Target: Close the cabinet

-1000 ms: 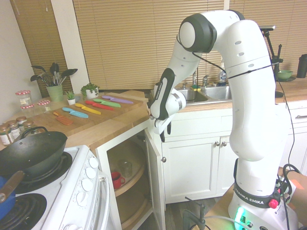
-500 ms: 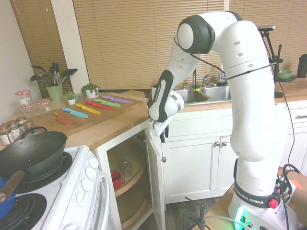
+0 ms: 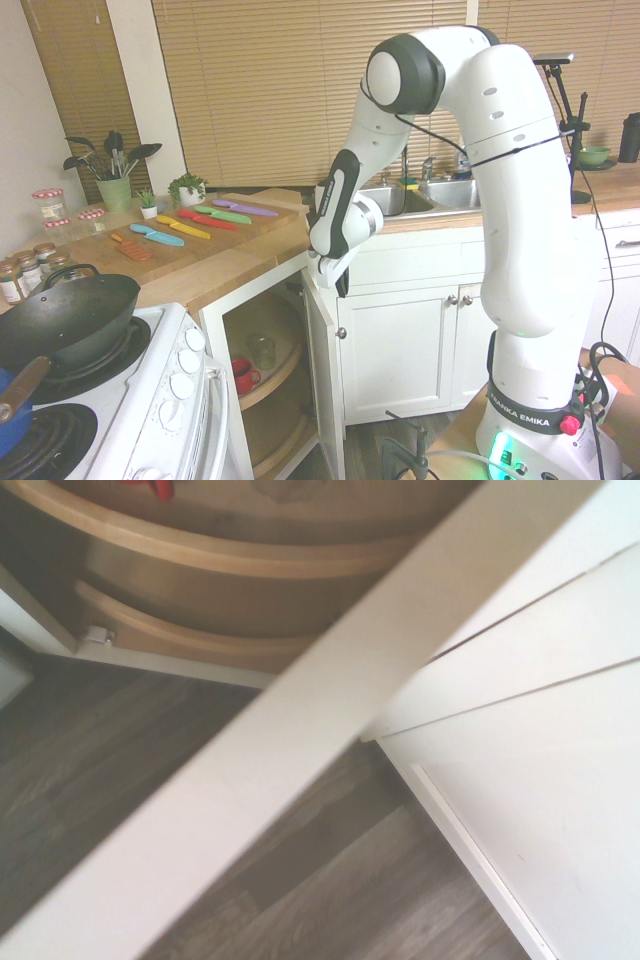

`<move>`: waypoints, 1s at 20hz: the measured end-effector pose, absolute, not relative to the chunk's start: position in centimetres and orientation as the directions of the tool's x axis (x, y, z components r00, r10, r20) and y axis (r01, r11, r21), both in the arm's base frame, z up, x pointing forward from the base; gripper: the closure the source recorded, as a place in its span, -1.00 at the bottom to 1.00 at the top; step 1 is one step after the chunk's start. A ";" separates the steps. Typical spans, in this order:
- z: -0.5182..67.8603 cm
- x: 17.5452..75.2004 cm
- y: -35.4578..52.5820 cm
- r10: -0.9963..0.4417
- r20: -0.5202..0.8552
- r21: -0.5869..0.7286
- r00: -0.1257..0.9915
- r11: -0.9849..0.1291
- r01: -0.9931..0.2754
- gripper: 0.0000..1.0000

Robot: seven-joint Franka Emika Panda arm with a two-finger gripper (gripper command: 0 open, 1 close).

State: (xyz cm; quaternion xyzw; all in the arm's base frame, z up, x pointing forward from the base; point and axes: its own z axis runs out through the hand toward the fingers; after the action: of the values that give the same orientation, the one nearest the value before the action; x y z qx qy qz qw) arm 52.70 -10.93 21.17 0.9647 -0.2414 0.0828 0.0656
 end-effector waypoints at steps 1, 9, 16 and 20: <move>21.2 52.8 -10.7 -0.454 0.192 0.086 0.870 -0.875 -0.476 1.00; 19.9 53.8 -6.4 -0.447 0.176 0.087 0.877 -0.880 -0.466 1.00; 18.5 56.0 -3.1 -0.436 0.148 0.099 0.888 -0.887 -0.451 1.00; 18.8 56.5 2.5 -0.396 0.164 0.115 0.903 -0.902 -0.417 1.00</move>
State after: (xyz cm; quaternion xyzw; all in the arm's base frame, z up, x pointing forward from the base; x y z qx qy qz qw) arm 56.46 2.55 18.82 0.9727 -0.2089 0.0685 0.0739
